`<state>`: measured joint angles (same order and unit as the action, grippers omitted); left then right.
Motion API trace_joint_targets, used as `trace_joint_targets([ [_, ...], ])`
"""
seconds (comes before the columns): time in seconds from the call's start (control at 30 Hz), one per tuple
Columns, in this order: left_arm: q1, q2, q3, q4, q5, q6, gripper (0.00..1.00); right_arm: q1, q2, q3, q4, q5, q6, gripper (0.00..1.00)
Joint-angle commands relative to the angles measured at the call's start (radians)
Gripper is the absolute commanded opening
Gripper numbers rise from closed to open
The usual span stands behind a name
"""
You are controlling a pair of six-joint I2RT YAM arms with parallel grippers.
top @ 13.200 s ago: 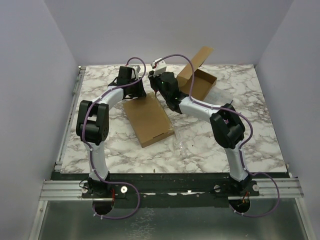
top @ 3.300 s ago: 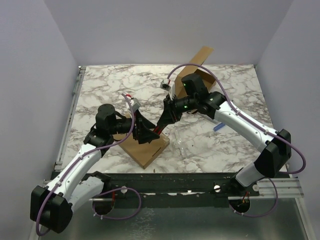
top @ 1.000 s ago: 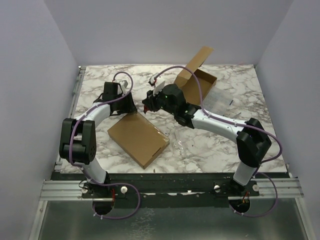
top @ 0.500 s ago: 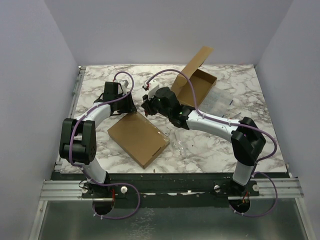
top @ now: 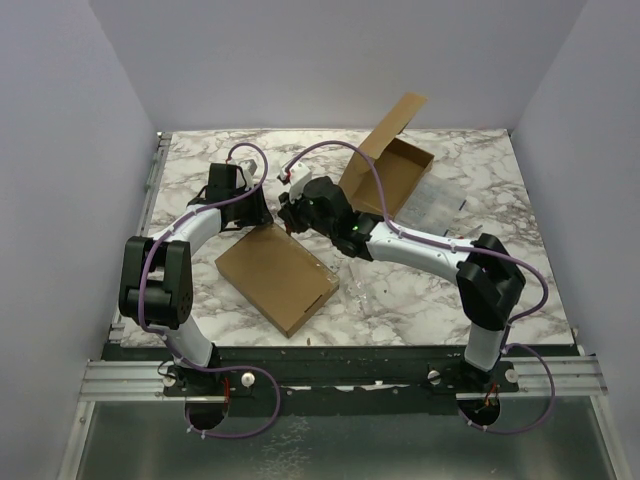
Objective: Unpack the express box
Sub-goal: Cut the express box at the center of the board.
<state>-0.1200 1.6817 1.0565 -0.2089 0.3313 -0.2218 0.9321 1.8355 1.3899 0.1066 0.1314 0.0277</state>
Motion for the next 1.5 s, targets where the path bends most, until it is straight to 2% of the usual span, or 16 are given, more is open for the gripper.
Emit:
trace_joint_targets([
  [0.0,0.001,0.039,0.0,-0.055,-0.08,0.03,0.4,0.011,0.016,0.027,-0.01,0.035,-0.01,0.0],
  [0.47,0.0,0.048,0.006,-0.063,-0.089,0.032,0.39,0.029,0.01,0.006,-0.034,0.122,-0.07,0.0],
  [1.07,0.001,0.064,0.01,-0.066,-0.085,0.035,0.36,0.037,-0.083,-0.029,0.006,0.08,-0.033,0.0],
  [1.47,0.001,0.058,0.009,-0.069,-0.085,0.036,0.35,0.037,-0.034,-0.026,0.005,0.077,-0.036,0.0],
])
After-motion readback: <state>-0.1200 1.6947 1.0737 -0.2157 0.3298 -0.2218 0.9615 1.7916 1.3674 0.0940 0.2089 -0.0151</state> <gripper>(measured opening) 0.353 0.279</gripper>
